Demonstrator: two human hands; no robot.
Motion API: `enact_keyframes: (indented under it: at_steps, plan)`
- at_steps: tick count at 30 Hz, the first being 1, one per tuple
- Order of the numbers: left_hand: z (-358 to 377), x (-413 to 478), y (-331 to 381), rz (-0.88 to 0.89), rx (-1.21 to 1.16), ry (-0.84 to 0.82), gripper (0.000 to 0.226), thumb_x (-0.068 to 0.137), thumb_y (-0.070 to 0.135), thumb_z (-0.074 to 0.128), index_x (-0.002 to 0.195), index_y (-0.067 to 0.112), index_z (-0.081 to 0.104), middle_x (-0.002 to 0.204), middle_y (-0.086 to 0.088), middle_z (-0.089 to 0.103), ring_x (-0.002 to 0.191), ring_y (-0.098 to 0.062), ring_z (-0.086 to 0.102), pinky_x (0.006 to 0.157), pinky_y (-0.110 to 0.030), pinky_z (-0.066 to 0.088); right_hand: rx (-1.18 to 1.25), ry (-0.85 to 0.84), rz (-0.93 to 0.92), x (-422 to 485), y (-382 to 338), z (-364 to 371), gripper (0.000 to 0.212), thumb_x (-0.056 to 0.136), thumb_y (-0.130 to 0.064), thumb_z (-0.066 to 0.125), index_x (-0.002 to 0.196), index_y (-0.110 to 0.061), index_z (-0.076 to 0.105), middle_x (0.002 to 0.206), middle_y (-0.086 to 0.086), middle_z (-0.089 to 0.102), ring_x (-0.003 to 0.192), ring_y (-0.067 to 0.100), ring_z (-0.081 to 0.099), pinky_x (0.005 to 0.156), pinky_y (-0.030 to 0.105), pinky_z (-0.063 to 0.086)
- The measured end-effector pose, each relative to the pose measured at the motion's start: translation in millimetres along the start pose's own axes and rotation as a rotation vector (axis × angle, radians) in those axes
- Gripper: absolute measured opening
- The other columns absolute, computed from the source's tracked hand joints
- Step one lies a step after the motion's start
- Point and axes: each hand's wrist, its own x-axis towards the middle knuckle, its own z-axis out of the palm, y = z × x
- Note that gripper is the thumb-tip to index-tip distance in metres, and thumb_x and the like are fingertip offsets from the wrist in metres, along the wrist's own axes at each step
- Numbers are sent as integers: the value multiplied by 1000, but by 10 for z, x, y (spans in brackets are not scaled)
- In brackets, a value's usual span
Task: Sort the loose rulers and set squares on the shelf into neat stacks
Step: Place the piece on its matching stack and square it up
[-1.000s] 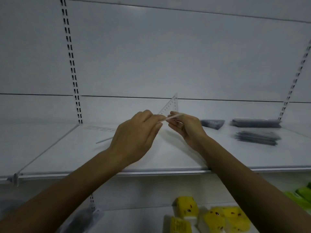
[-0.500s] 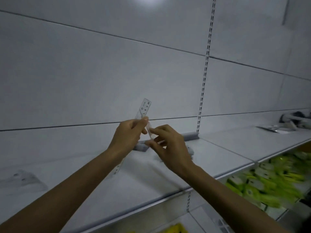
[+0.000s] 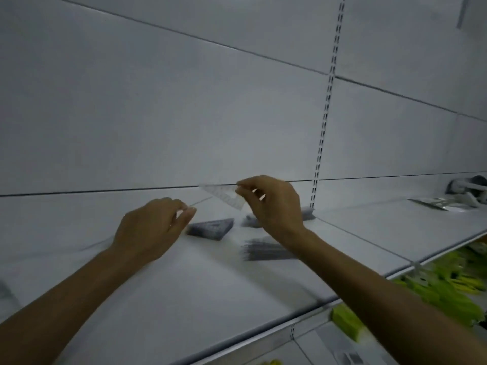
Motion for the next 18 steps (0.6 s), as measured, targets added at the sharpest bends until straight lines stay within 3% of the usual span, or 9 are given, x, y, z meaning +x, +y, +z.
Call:
enact_keyframes:
  at_steps: [3, 5, 7, 9, 12, 14, 18]
  plan:
    - [-35, -2, -134, -92, 112, -67, 54, 91, 57, 13, 87, 25, 56, 78, 7, 50, 79, -17, 55, 61, -29, 33, 5, 34, 17, 219, 15, 77, 12, 88, -29, 65, 90, -22, 74, 81, -8, 71, 64, 7, 59, 55, 17, 41]
    - [5, -29, -149, -111, 197, -134, 50, 96, 50, 18, 98, 22, 60, 88, 3, 54, 85, -18, 54, 65, -30, 36, -136, -22, -116, 326, 38, 156, 11, 87, -25, 64, 85, -19, 73, 79, -5, 70, 63, 12, 59, 53, 18, 37]
    - [67, -41, -125, -86, 263, -186, 49, 98, 47, 21, 108, 20, 60, 98, 1, 57, 93, -18, 55, 70, -31, 40, -385, -223, -319, 366, 52, 298, 15, 88, -18, 58, 82, -15, 72, 78, 1, 67, 63, 21, 60, 53, 23, 37]
    - [89, -29, -116, -53, 323, -209, 49, 98, 47, 20, 111, 21, 60, 101, 2, 57, 95, -17, 54, 69, -30, 40, -548, -457, -355, 347, 42, 473, 19, 91, -13, 50, 86, -13, 69, 86, 2, 63, 67, 21, 56, 56, 26, 34]
    - [83, -12, -134, -36, 379, -210, 49, 99, 47, 19, 111, 21, 59, 102, 3, 56, 94, -15, 53, 66, -28, 35, -610, -609, -284, 302, 77, 675, 17, 89, -8, 49, 86, -11, 65, 90, 4, 62, 67, 22, 48, 60, 29, 34]
    - [88, -29, -140, -34, 404, -229, 49, 99, 47, 19, 112, 20, 58, 105, 3, 56, 97, -15, 52, 67, -27, 34, -551, -753, -182, 271, 139, 759, 15, 88, -14, 53, 86, -14, 67, 90, 5, 64, 72, 24, 53, 63, 29, 36]
    - [140, -26, -148, 18, 443, -243, 47, 99, 48, 22, 115, 21, 56, 107, 3, 55, 99, -15, 51, 67, -26, 32, -344, -1029, 49, 282, 202, 766, 33, 91, -32, 51, 65, -13, 57, 65, 1, 53, 65, 23, 51, 56, 28, 36]
